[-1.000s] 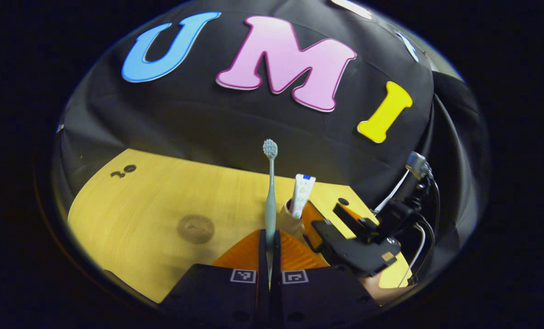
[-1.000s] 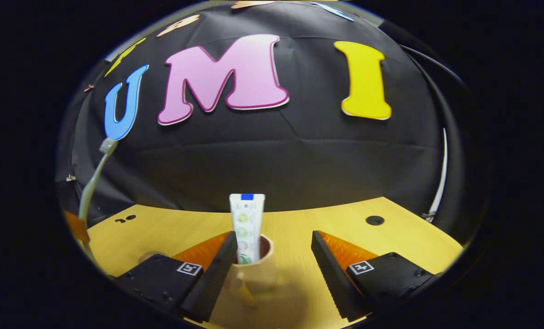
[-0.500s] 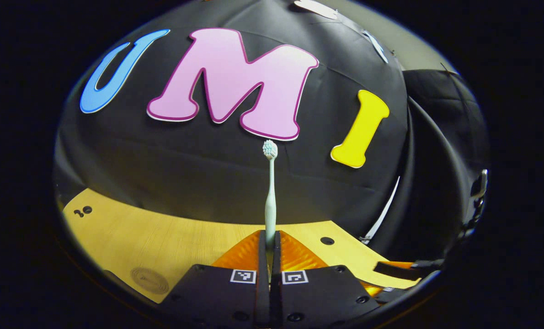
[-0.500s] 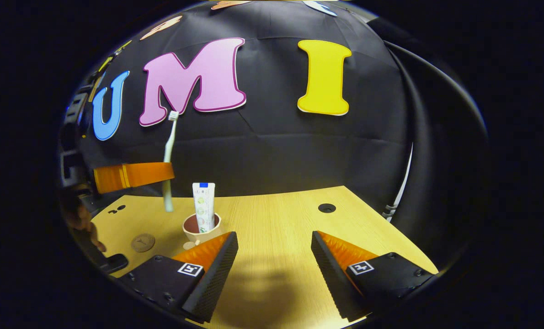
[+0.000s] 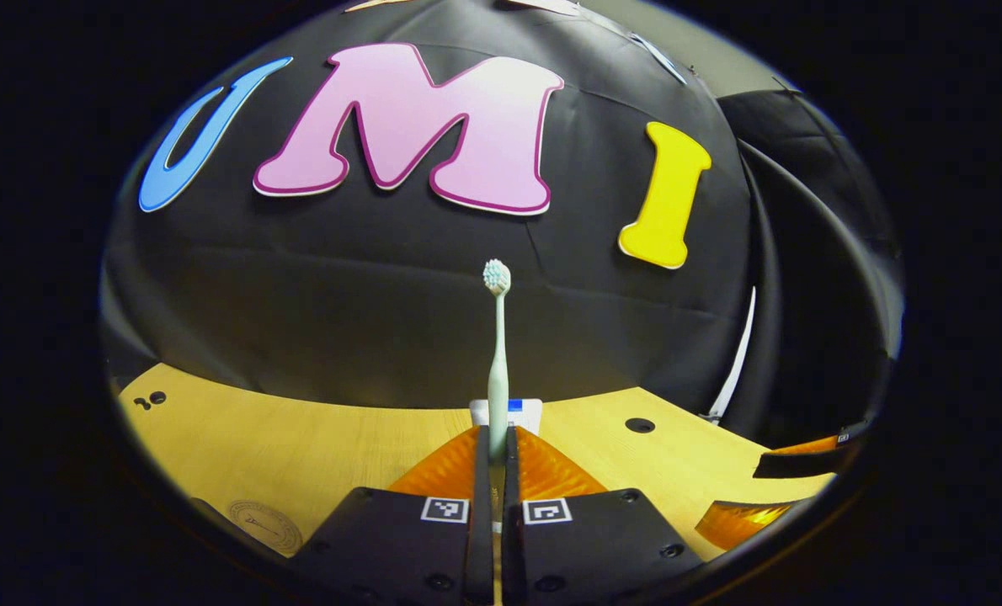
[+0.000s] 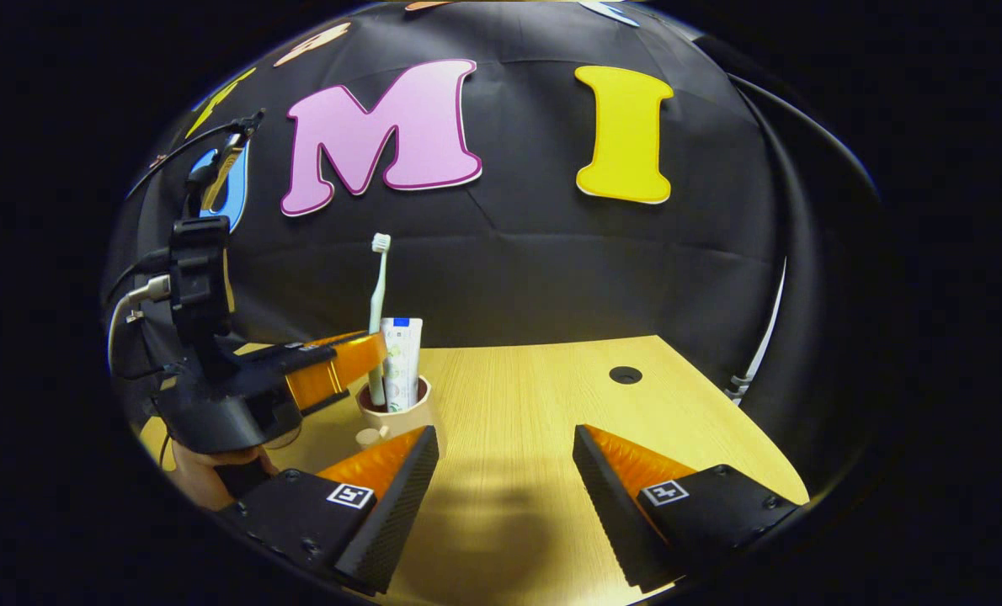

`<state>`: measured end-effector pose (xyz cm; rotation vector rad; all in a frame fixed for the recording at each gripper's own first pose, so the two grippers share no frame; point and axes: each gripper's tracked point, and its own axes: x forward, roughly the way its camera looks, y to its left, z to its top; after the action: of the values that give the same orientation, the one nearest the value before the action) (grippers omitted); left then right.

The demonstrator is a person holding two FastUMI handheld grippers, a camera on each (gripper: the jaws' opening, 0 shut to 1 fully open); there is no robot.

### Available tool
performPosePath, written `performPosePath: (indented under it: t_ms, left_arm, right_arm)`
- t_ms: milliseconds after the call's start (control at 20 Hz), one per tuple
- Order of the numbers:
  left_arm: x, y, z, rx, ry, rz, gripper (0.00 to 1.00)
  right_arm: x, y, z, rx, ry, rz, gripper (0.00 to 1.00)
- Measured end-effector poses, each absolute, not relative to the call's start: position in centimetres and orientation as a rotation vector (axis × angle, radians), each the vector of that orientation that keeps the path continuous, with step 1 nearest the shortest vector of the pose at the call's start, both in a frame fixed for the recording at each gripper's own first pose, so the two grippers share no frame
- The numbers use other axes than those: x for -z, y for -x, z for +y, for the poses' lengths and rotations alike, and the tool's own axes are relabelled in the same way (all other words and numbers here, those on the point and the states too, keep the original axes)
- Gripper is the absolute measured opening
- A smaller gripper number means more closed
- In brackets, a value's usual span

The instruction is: Put the toothbrush and toothpaste on the desktop into the cup, then pick up the cup and place it on the coaster on the desktop.

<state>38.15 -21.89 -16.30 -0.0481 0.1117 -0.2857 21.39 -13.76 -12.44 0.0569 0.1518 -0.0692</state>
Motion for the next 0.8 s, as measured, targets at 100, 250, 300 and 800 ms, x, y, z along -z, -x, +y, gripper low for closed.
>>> performPosePath:
  t_ms: [100,250,300,800]
  left_arm:
    - [16.9,-38.3,-21.5,0.267,0.02,0.123,0.12]
    - [16.8,-37.5,-21.3,0.263,0.03,0.119,0.6]
    - [16.6,-37.2,-20.9,0.258,0.022,0.113,0.8]
    - [14.0,-23.2,-9.3,0.083,-0.002,0.168,0.99]
  right_arm:
    - [12.5,-21.5,-13.3,0.058,-0.068,0.156,0.99]
    - [11.4,-21.2,-13.5,0.062,-0.077,0.132,0.99]
    - [11.2,-21.1,-13.5,0.062,-0.077,0.129,0.99]
    - [9.3,-22.7,-10.3,0.001,-0.113,0.252,0.98]
